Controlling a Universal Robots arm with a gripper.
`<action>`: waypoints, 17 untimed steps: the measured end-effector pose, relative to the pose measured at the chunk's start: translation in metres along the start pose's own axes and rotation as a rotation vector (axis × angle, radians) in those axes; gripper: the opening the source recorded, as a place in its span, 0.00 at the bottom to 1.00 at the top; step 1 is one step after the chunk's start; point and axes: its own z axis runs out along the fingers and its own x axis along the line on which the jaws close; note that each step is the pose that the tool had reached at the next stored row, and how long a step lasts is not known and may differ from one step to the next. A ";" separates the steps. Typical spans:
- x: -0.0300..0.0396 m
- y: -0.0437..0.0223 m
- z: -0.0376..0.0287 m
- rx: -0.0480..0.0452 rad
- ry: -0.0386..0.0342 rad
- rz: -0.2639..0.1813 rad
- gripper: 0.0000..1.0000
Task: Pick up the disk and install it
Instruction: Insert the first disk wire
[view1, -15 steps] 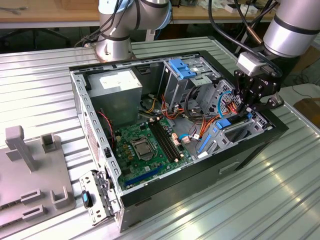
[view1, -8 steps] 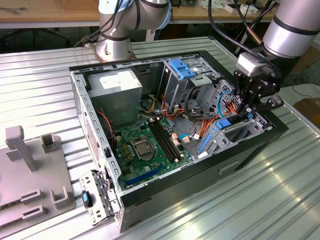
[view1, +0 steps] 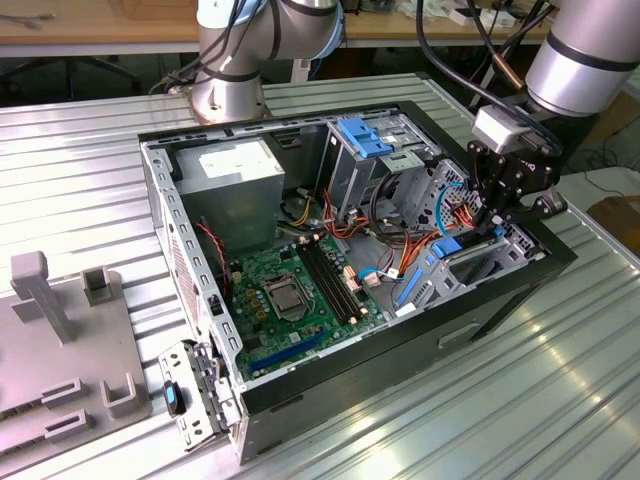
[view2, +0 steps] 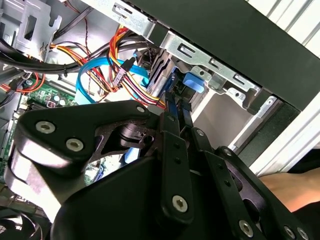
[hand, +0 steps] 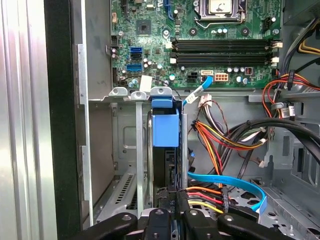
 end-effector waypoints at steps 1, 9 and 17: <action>0.0000 -0.0001 -0.0004 0.0001 -0.0015 0.000 0.17; 0.0001 -0.0010 -0.0034 0.0000 -0.0055 0.000 0.17; 0.0044 -0.0011 -0.0029 0.0000 -0.0266 0.003 0.17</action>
